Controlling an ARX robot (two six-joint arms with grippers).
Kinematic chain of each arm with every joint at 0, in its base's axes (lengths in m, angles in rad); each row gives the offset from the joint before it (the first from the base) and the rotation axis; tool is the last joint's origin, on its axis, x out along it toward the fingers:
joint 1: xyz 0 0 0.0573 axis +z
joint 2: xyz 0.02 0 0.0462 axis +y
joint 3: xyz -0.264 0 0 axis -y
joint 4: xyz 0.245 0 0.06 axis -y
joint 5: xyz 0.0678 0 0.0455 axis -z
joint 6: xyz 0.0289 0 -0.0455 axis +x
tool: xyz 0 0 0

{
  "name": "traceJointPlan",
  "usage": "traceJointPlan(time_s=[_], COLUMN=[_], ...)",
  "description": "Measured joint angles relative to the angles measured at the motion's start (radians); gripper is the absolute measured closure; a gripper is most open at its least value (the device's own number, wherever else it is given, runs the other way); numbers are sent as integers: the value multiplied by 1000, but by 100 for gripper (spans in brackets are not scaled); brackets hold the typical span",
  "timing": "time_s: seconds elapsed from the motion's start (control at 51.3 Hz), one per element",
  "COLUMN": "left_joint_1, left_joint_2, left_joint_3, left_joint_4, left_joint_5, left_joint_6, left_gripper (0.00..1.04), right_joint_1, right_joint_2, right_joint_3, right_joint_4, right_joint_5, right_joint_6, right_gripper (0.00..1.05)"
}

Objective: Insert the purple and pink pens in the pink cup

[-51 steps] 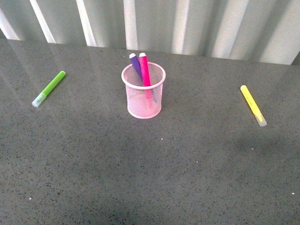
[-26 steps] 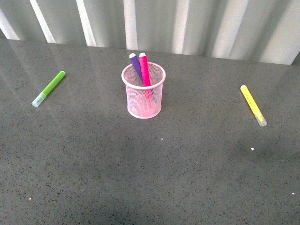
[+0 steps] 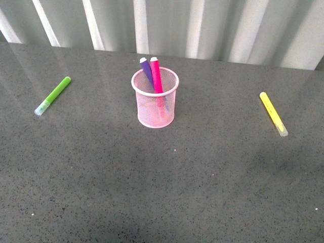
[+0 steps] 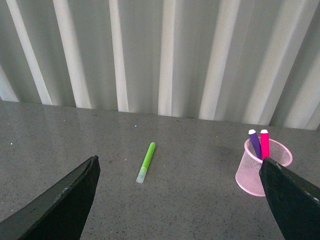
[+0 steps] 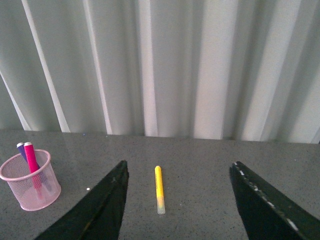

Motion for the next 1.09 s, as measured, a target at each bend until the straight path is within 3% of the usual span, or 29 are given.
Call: traceJointPlan(time_s=[0.214, 1.091], left_joint_1=[0, 0], left_joint_2=[0, 0], left_joint_3=[0, 0], left_joint_4=[0, 0], left_joint_5=[0, 0], left_joint_6=[0, 0], left_gripper=[7, 7], right_joint_1=[0, 0], right_joint_2=[0, 0], right_joint_3=[0, 0], right_joint_4=[0, 0], right_joint_5=[0, 0], right_joint_6=[1, 1], right_gripper=[5, 7])
